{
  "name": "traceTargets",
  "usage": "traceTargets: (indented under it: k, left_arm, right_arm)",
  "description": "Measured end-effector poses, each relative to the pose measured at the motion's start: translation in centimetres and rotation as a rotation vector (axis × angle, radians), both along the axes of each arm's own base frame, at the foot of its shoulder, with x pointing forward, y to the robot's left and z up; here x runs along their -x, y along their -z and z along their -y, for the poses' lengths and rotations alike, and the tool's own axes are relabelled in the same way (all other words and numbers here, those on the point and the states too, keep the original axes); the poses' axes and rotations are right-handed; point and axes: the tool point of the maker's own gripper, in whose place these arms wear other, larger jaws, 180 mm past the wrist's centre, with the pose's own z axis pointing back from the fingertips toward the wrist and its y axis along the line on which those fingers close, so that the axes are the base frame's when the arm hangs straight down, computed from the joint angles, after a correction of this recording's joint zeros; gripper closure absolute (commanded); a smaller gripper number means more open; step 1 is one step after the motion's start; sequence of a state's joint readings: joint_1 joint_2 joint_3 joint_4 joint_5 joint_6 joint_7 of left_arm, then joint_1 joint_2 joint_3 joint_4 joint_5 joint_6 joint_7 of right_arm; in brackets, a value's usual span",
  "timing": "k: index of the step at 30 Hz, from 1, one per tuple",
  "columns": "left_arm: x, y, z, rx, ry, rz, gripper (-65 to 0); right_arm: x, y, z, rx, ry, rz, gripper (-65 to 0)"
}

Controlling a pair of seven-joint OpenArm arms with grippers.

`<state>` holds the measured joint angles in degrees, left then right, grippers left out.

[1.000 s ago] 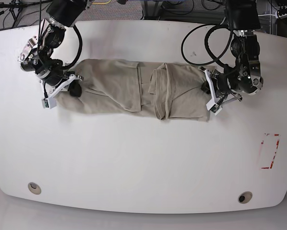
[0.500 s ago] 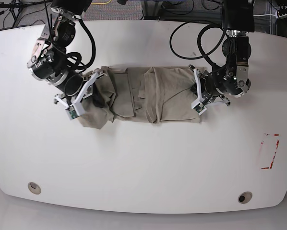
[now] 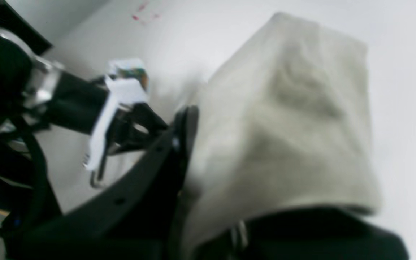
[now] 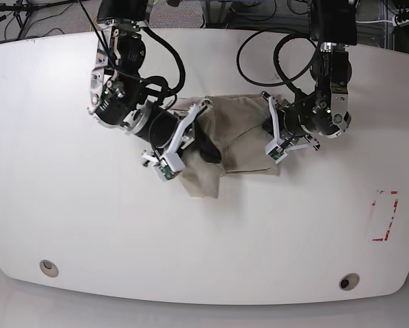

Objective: Fold the T-shirt properly
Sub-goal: 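Grasp both ends of the beige strip and push them toward each other, then fold the end held by the left gripper over onto the right gripper's end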

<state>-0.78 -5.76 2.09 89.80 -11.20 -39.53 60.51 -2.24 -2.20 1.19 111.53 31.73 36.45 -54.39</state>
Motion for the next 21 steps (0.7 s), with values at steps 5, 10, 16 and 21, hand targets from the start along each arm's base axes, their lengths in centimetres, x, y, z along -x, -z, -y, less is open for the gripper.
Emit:
traceTargets:
  k: [5, 10, 16, 21]
  left_arm:
    - [0.0, 0.0, 0.0, 0.0, 0.001, 0.001, -3.6]
    - [0.0, -0.1, 0.1, 0.003, 0.001, 0.001, -3.6]
    - [0.0, -0.1, 0.1, 0.004, -0.001, 0.001, -3.6]
    - [0.0, 0.0, 0.1, 0.005, -0.002, 0.001, -3.8]
  right_arm:
    - [0.1, 1.2, -1.3, -0.032, -0.019, -0.045, -2.9]
    - [0.0, 2.6, -1.7, -0.054, -0.017, -0.075, -9.0]
    - [-0.7, 3.6, -1.3, -0.064, -0.002, -0.092, -15.5]
    - [-1.1, 3.8, -2.7, -0.06, -0.042, -0.097, -27.0]
